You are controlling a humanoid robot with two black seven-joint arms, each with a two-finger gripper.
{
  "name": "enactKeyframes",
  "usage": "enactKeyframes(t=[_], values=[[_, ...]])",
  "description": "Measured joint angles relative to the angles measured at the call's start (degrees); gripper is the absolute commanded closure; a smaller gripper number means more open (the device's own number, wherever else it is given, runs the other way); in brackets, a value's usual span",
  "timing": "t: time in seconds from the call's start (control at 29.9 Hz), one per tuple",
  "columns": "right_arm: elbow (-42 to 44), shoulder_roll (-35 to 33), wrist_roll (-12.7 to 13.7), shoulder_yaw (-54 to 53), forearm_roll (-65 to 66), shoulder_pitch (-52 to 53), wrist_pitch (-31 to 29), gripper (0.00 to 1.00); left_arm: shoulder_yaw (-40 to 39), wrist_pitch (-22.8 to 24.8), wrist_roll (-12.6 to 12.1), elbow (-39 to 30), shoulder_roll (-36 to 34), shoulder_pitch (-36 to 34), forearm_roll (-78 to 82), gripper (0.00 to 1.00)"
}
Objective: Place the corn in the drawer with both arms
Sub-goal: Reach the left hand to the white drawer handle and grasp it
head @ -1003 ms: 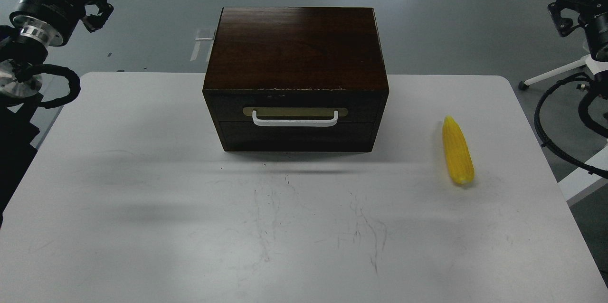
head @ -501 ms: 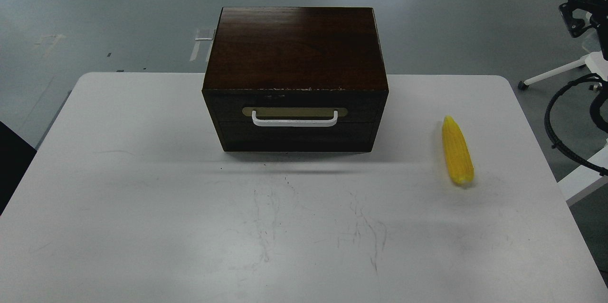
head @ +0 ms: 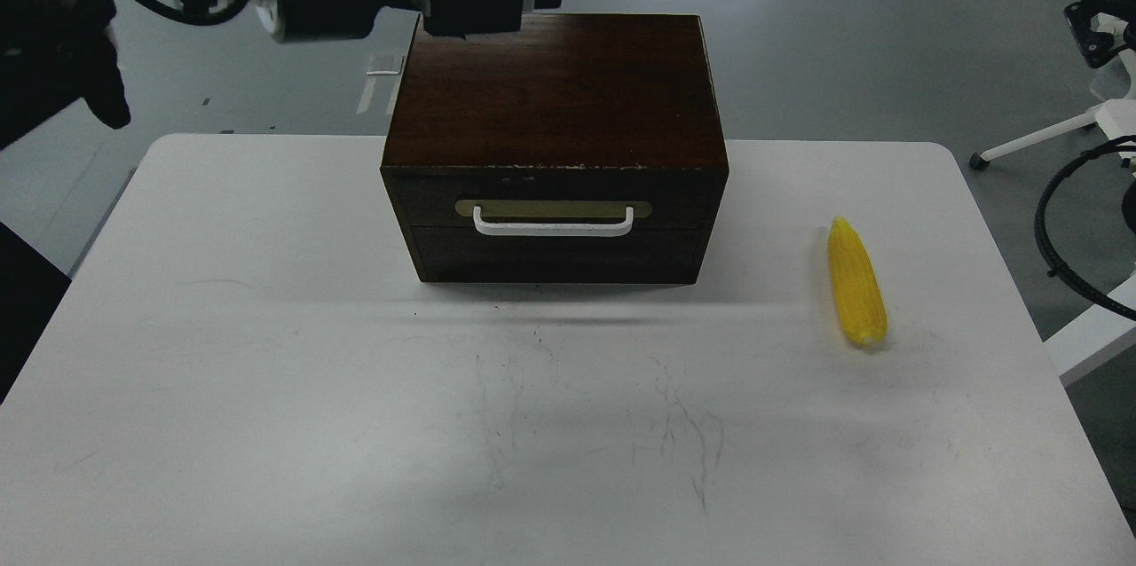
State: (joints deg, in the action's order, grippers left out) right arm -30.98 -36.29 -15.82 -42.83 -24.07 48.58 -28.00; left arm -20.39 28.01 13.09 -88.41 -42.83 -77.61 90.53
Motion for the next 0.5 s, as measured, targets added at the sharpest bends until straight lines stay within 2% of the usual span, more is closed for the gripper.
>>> enactKeyframes(t=[0.23, 0.33, 0.5], values=[[0.08, -1.54, -0.03, 0.25, -0.01, -0.90, 0.00, 0.00, 10.03, -0.01, 0.63, -0.95, 8.65, -3.12, 20.44, 0.16], [0.07, -1.79, -0.03, 0.51, -0.01, -0.75, 0.00, 0.00, 14.11, -0.01, 1.50, -0.87, 12.10, -4.33, 24.15, 0.16], [0.04, -2.00, -0.03, 0.55, -0.01, -0.36, 0.00, 0.00, 20.55, -0.01, 1.59, -0.40, 15.97, -6.03, 26.07, 0.16]])
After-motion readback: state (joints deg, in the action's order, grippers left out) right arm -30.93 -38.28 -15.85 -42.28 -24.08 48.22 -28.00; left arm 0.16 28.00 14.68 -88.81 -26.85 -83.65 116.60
